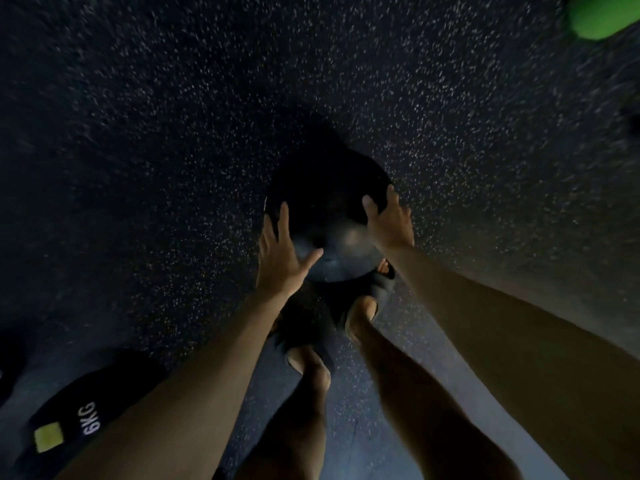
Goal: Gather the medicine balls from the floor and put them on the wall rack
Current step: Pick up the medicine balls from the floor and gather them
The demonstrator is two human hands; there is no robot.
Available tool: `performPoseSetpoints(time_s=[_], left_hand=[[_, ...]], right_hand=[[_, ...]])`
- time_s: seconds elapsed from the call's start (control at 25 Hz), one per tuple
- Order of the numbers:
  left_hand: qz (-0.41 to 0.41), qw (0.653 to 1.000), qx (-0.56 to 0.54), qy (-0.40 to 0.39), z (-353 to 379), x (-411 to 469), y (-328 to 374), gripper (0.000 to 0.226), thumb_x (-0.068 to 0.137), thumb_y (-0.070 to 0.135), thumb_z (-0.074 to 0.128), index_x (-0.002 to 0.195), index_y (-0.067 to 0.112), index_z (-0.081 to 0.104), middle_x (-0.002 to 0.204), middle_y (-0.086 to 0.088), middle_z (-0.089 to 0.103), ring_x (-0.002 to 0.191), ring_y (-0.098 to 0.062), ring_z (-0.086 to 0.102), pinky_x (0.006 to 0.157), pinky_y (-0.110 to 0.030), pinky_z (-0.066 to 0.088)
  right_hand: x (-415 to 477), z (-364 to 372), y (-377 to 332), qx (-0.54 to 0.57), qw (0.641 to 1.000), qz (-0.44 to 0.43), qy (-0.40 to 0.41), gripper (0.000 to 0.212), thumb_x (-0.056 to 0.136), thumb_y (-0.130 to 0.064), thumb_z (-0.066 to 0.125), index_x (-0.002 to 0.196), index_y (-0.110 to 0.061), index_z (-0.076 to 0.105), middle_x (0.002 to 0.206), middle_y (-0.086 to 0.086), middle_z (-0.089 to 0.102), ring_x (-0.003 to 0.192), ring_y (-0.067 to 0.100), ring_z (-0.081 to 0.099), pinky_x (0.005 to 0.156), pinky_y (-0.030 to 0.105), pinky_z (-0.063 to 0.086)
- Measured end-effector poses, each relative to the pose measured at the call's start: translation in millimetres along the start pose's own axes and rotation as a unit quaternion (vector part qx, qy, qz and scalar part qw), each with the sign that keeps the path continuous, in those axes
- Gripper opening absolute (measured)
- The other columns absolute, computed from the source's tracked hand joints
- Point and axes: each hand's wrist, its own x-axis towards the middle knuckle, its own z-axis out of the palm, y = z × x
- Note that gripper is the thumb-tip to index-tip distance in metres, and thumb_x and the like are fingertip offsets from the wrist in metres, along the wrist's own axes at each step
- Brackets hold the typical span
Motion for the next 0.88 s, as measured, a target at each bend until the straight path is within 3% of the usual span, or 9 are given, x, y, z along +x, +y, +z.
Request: performPoseSetpoints(time_s=[0.08, 0.2, 0.4, 0.48, 0.6, 0.72, 0.88], left_hand=[[0.005, 1.000, 0.019, 0.012, -5.7, 18.9, 17.1, 0.100, 0.085, 0.059, 0.064, 0.159, 0.032, 0.002, 0.162, -0.023, 0.009, 0.145, -0.044, 0.022, 0.117, -0.056, 0.027], [-0.022, 0.999, -0.001, 0.032, -22.0, 63.7, 51.5, 0.090, 0.088, 0.058, 0.060, 0.158, 0.034, 0.008, 0.161, -0.019, 0.014, 0.142, -0.044, 0.027, 0.111, -0.057, 0.034], [-0.081, 0.994, -0.044, 0.063, -56.0, 145.2, 107.6, 0.077, 0.091, 0.056, 0.058, 0.152, 0.020, 0.027, 0.151, -0.018, 0.030, 0.133, -0.040, 0.036, 0.105, -0.054, 0.041], [-0.067, 0.995, -0.050, 0.062, -66.3, 167.6, 118.5, 0.075, 0.092, 0.055, 0.058, 0.150, 0.017, 0.030, 0.149, -0.018, 0.033, 0.132, -0.039, 0.038, 0.107, -0.054, 0.039], [0.024, 0.994, -0.081, 0.069, -81.6, 182.7, 114.1, 0.076, 0.091, 0.051, 0.062, 0.149, 0.012, 0.032, 0.148, -0.018, 0.036, 0.133, -0.034, 0.041, 0.108, -0.050, 0.042], [0.094, 0.992, -0.059, 0.054, -87.4, 183.6, 101.7, 0.085, 0.090, 0.060, 0.057, 0.154, 0.015, 0.022, 0.154, -0.021, 0.027, 0.140, -0.036, 0.034, 0.111, -0.052, 0.039], [0.066, 0.997, -0.043, 0.004, -86.8, 189.7, 107.0, 0.099, 0.085, 0.065, 0.057, 0.159, 0.024, 0.006, 0.163, -0.017, 0.010, 0.149, -0.037, 0.015, 0.119, -0.055, 0.023]], right_hand=[[22.3, -18.3, -18.8, 0.019, 1.000, 0.004, 0.011, 0.071, 0.101, -0.055, 0.037, 0.159, -0.022, 0.015, 0.159, 0.019, 0.027, 0.145, 0.040, 0.027, 0.115, 0.049, 0.027], [25.2, -35.8, -30.6, -0.006, 0.997, -0.070, 0.019, 0.069, 0.099, -0.050, 0.045, 0.158, -0.023, 0.019, 0.158, 0.017, 0.027, 0.143, 0.038, 0.028, 0.114, 0.052, 0.034], [3.0, -34.8, -36.1, -0.083, 0.977, -0.194, 0.028, 0.089, 0.095, -0.051, 0.057, 0.159, -0.029, -0.001, 0.166, 0.016, -0.005, 0.153, 0.037, 0.003, 0.118, 0.054, 0.024], [8.2, -32.3, -51.7, -0.084, 0.979, -0.182, 0.029, 0.098, 0.093, -0.048, 0.062, 0.159, -0.030, -0.008, 0.166, 0.014, -0.016, 0.154, 0.035, -0.006, 0.119, 0.052, 0.021], [33.6, -43.3, -87.3, -0.051, 0.988, -0.142, 0.041, 0.101, 0.091, -0.045, 0.066, 0.158, -0.035, -0.009, 0.166, 0.009, -0.018, 0.154, 0.030, -0.010, 0.120, 0.052, 0.021], [72.4, -69.6, -119.8, -0.054, 0.991, -0.119, 0.041, 0.096, 0.090, -0.054, 0.063, 0.157, -0.041, -0.005, 0.168, 0.005, -0.009, 0.154, 0.030, -0.003, 0.119, 0.054, 0.023], [127.8, -101.2, -155.2, 0.034, 0.995, -0.054, 0.080, 0.078, 0.094, -0.060, 0.050, 0.158, -0.034, 0.015, 0.163, 0.013, 0.017, 0.148, 0.039, 0.018, 0.115, 0.060, 0.028]])
